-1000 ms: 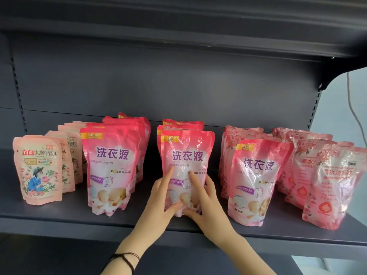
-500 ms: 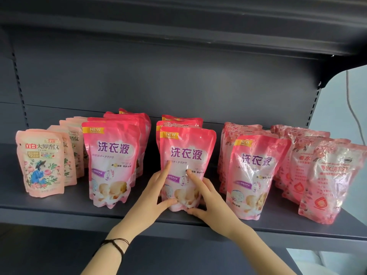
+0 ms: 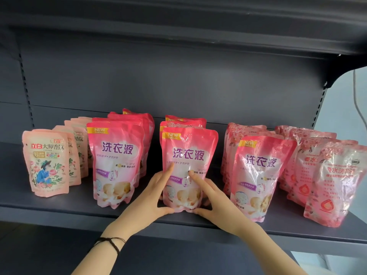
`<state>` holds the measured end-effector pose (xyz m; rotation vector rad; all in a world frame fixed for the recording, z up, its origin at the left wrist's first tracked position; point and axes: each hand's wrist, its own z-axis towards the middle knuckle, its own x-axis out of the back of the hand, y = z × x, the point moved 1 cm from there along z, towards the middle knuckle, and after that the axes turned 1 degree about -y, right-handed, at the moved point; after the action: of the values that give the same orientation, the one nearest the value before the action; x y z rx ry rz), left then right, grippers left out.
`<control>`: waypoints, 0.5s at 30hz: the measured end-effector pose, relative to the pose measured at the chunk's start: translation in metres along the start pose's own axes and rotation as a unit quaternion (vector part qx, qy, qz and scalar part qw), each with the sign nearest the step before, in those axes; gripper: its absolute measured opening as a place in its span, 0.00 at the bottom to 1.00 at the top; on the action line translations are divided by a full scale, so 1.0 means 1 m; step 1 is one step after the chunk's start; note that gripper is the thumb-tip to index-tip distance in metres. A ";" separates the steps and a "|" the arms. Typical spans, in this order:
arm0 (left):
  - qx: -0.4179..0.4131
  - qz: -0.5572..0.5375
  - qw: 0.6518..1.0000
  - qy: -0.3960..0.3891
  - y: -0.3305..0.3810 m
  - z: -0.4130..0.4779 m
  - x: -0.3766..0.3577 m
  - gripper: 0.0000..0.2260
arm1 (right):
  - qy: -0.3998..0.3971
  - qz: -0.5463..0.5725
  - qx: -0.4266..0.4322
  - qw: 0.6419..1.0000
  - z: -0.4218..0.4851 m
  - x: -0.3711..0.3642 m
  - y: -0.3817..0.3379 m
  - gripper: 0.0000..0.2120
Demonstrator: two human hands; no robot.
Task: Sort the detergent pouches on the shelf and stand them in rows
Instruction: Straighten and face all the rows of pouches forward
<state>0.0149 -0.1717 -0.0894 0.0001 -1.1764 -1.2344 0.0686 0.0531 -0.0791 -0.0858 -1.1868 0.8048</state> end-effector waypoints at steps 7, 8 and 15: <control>-0.033 0.240 0.970 0.007 0.034 0.003 0.044 0.29 | -0.044 -0.249 0.003 0.968 -0.003 0.052 -0.041 0.26; -0.040 0.288 0.957 -0.009 0.042 0.009 0.053 0.26 | -0.049 -0.273 0.002 0.961 0.000 0.061 -0.049 0.22; -0.151 0.496 0.855 -0.010 0.121 0.070 0.137 0.15 | -0.126 -0.298 0.066 0.944 0.043 0.150 -0.099 0.13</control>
<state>0.0354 -0.1816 0.1047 -0.7698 -0.7820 -0.4641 0.1032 0.0564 0.1027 0.4821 -1.2986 0.3578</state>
